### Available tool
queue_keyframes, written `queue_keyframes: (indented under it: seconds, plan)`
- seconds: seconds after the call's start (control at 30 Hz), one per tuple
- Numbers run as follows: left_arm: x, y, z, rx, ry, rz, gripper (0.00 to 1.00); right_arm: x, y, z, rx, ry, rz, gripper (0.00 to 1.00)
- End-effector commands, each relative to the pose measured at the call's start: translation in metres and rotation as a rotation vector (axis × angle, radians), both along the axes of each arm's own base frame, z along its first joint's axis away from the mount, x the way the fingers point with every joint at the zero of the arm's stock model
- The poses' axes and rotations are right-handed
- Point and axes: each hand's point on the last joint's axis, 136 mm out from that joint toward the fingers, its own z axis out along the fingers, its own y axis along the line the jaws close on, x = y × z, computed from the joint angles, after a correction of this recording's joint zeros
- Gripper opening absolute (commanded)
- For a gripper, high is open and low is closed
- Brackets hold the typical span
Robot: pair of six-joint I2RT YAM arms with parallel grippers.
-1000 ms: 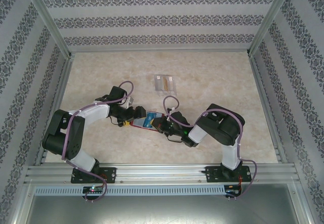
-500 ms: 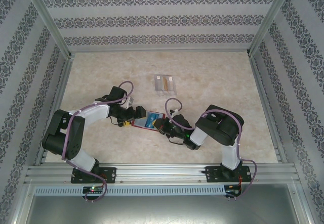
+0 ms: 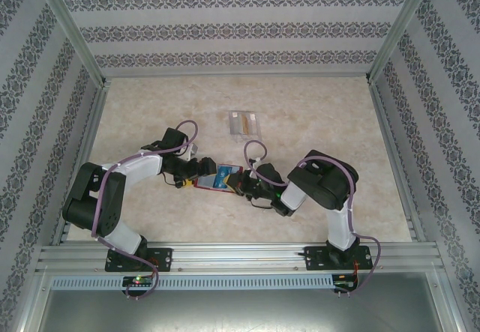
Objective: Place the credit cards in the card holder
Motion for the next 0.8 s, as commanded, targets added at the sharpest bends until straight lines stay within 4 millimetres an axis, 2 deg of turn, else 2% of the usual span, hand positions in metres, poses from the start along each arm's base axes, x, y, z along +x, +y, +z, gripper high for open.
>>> queue_keyframes:
  seconds: [0.0,0.2,0.4,0.6,0.77]
  plan:
    - [-0.006,-0.011,-0.002,-0.033,0.015,-0.042,1.0,-0.011,-0.014,-0.023,-0.064,0.054,0.028,0.0]
    - [-0.004,-0.01,-0.003,-0.023,0.024,-0.044,1.0,-0.009,-0.017,-0.022,-0.053,0.073,0.025,0.0]
    - [-0.002,-0.006,-0.005,0.006,0.023,-0.028,1.0,-0.006,-0.02,-0.011,-0.043,0.05,0.012,0.0]
    - [-0.004,0.012,-0.017,0.12,0.034,-0.007,0.99,-0.003,-0.02,0.0,-0.017,0.045,0.026,0.0]
    - [-0.004,0.015,-0.019,0.137,0.036,0.001,1.0,-0.001,-0.018,0.006,-0.027,0.041,0.047,0.0]
